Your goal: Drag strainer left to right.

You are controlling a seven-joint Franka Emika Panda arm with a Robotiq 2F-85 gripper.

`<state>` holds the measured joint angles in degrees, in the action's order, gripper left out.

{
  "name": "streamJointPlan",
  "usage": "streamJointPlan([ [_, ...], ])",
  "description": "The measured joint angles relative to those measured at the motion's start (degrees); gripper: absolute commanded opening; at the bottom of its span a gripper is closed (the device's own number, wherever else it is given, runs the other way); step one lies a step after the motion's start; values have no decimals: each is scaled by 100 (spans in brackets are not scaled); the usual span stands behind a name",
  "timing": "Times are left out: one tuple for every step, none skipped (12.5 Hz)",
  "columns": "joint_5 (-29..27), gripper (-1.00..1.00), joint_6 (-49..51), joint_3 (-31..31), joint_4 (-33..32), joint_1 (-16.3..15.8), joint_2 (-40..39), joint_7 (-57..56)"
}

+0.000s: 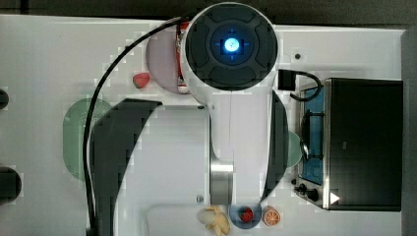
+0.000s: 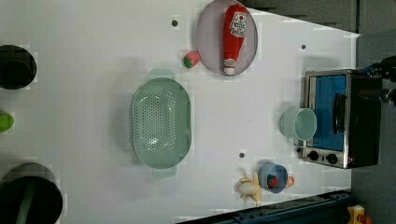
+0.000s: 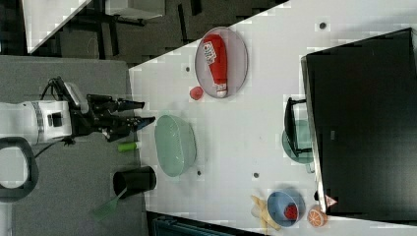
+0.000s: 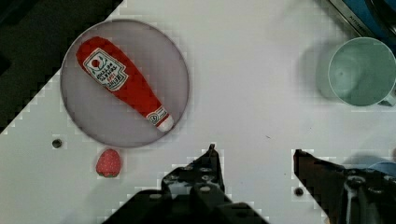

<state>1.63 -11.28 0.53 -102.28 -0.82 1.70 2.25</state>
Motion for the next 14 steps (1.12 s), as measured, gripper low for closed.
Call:
streamJointPlan([
  [-18,59,484,53,-560,-1,507,-1],
  [-25,81,989,159,-1085,1,1119,-1],
  [20,99,1073,230,-1399,77,1665,5],
  [13,100,1046,269,-1477,177,2115,9],
  [-15,100,1036,322,-1421,203,2458,9],
  [-39,100,1048,320,-1276,229,2668,12],
  [-126,100,1045,272,-1091,240,2767,11],
  [-246,100,931,100,-962,288,2748,49],
  [-286,100,685,-178,-951,338,2639,139],
  [-259,100,635,-502,-934,327,2437,354],
  [-196,100,632,-883,-940,297,2155,655],
  [-217,100,557,-1245,-929,210,1791,1038],
  [-318,100,417,-1519,-979,43,1399,1456],
  [-425,100,216,-1844,-1080,-47,1019,1918],
])
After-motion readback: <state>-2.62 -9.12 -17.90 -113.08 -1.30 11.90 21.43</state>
